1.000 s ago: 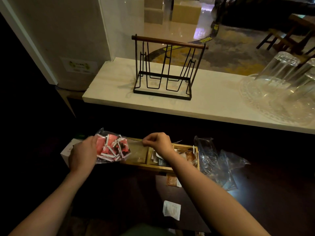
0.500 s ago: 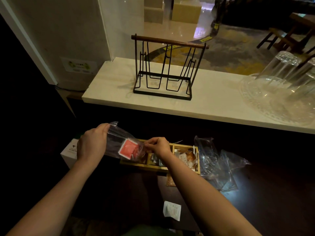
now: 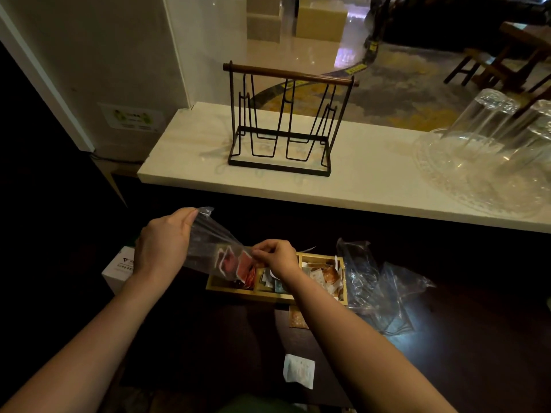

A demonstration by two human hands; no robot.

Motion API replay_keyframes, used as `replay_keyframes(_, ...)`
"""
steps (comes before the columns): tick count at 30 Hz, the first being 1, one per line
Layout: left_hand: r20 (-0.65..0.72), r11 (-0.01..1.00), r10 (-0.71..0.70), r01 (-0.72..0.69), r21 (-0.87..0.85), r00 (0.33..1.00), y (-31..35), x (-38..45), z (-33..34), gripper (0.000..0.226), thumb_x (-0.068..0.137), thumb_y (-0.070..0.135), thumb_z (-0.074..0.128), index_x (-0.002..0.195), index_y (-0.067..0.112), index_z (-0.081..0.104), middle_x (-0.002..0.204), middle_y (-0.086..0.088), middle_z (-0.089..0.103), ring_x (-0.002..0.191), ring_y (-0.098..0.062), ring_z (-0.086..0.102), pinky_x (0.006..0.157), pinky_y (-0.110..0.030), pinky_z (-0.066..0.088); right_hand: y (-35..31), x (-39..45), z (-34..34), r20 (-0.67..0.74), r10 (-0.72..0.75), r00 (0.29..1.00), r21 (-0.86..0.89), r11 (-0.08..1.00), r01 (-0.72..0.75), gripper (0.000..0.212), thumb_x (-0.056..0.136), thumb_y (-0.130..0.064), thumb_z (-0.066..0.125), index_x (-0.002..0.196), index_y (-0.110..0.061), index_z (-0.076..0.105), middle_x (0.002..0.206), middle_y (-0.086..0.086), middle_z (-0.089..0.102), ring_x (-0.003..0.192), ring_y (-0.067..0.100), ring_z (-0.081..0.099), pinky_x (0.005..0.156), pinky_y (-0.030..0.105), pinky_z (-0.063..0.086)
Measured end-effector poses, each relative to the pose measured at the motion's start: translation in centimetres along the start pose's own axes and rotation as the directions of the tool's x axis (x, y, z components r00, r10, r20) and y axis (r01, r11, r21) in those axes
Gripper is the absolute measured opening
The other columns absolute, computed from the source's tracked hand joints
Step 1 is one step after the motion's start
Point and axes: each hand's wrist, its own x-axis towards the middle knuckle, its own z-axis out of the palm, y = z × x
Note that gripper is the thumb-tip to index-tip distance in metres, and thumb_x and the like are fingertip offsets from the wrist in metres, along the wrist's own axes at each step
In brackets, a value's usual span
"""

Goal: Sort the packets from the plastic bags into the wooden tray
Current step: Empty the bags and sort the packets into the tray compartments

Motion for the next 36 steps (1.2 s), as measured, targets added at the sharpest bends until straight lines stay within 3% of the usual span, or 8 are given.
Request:
replay_keyframes(8, -0.009, 0.997, 0.070, -0.070, -0.023, 0.998, 1.7, 0.0, -0.3, 0.031, 0.096, 0.032, 0.044, 0.110, 0.018, 0.067, 0.089, -0.011, 0.073, 0.078, -0.030, 0.067, 0.063, -0.036, 0.052, 0.2, -0.5, -0.6, 0.009, 0.015, 1.000, 0.112, 0.994, -0.016, 0.015, 0.088, -0.001, 0.059, 0.100, 0.004, 0.066, 0.083, 0.007, 0.066, 0.069, 0.013, 0.062, 0.059, 0.016, 0.054)
replay_keyframes(13, -0.032, 0.997, 0.072, -0.073, -0.024, 0.997, 2.4, 0.0, -0.7, 0.029, 0.097, 0.032, 0.044, 0.109, 0.018, 0.067, 0.088, -0.013, 0.073, 0.078, -0.033, 0.067, 0.064, -0.039, 0.054, 0.0, -0.4, -0.3, 0.008, 0.006, 1.000, 0.099, 0.995, -0.006, 0.011, 0.088, -0.006, 0.060, 0.096, -0.005, 0.069, 0.082, 0.000, 0.067, 0.074, 0.012, 0.064, 0.065, 0.020, 0.055)
replay_keyframes(21, -0.096, 0.988, 0.151, -0.152, -0.007, 0.984, 3.6, 0.1, -2.9, 0.029, 0.097, 0.028, 0.046, 0.106, 0.014, 0.069, 0.078, -0.012, 0.072, 0.067, -0.031, 0.065, 0.053, -0.032, 0.045, -1.2, -0.7, -0.4, 0.027, -0.062, 0.998, 0.205, 0.977, 0.055, 0.011, 0.088, -0.005, 0.060, 0.090, -0.009, 0.070, 0.076, -0.001, 0.067, 0.067, 0.010, 0.062, 0.065, 0.022, 0.054)
replay_keyframes(25, -0.097, 0.992, 0.129, -0.129, -0.001, 0.987, 2.8, 0.2, -2.7, 0.028, 0.096, 0.027, 0.046, 0.100, 0.012, 0.069, 0.071, -0.012, 0.069, 0.059, -0.029, 0.061, 0.049, -0.035, 0.047, -1.1, -1.4, -1.7, -0.027, -0.111, 0.993, 0.078, 0.991, 0.113, 0.008, 0.088, -0.010, 0.062, 0.090, -0.013, 0.070, 0.078, -0.004, 0.068, 0.073, 0.013, 0.064, 0.070, 0.027, 0.055)
replay_keyframes(27, -0.084, 0.996, 0.090, -0.091, -0.001, 0.992, 1.8, 0.2, -2.1, 0.027, 0.096, 0.028, 0.046, 0.091, 0.011, 0.067, 0.064, -0.009, 0.064, 0.054, -0.025, 0.055, 0.046, -0.031, 0.040, -1.2, -2.2, -2.7, -0.094, -0.185, 0.978, -0.097, 0.980, 0.176, 0.005, 0.086, -0.016, 0.065, 0.088, -0.017, 0.070, 0.081, -0.005, 0.065, 0.077, 0.012, 0.062, 0.075, 0.033, 0.056)
replay_keyframes(30, -0.061, 0.999, 0.006, -0.008, -0.035, 0.998, 1.1, -0.2, -0.8, 0.029, 0.096, 0.028, 0.044, 0.081, 0.012, 0.061, 0.060, -0.002, 0.055, 0.052, -0.020, 0.050, 0.043, -0.026, 0.030, -2.0, -3.9, -4.2, -0.147, -0.383, 0.912, -0.370, 0.876, 0.309, 0.004, 0.087, -0.021, 0.064, 0.083, -0.020, 0.064, 0.092, -0.003, 0.058, 0.085, 0.010, 0.056, 0.077, 0.026, 0.051)
replay_keyframes(32, -0.054, 0.994, -0.049, 0.044, -0.095, 0.997, 1.2, -0.5, 0.1, 0.029, 0.097, 0.026, 0.042, 0.078, 0.012, 0.058, 0.061, 0.000, 0.053, 0.053, -0.018, 0.049, 0.043, -0.025, 0.030, -2.7, -4.9, -5.0, -0.083, -0.498, 0.863, -0.497, 0.771, 0.398, 0.006, 0.088, -0.023, 0.061, 0.085, -0.019, 0.060, 0.098, -0.005, 0.058, 0.093, 0.008, 0.054, 0.080, 0.021, 0.046)
replay_keyframes(36, 0.007, 0.976, -0.088, 0.088, -0.202, 0.996, 1.3, -0.5, 1.6, 0.029, 0.098, 0.026, 0.039, 0.075, 0.015, 0.053, 0.063, 0.000, 0.052, 0.057, -0.017, 0.050, 0.046, -0.028, 0.032, -2.9, -6.3, -6.4, -0.036, -0.556, 0.831, -0.598, 0.678, 0.427, 0.005, 0.091, -0.023, 0.056, 0.090, -0.018, 0.057, 0.088, -0.005, 0.061, 0.083, 0.007, 0.053, 0.070, 0.024, 0.045)
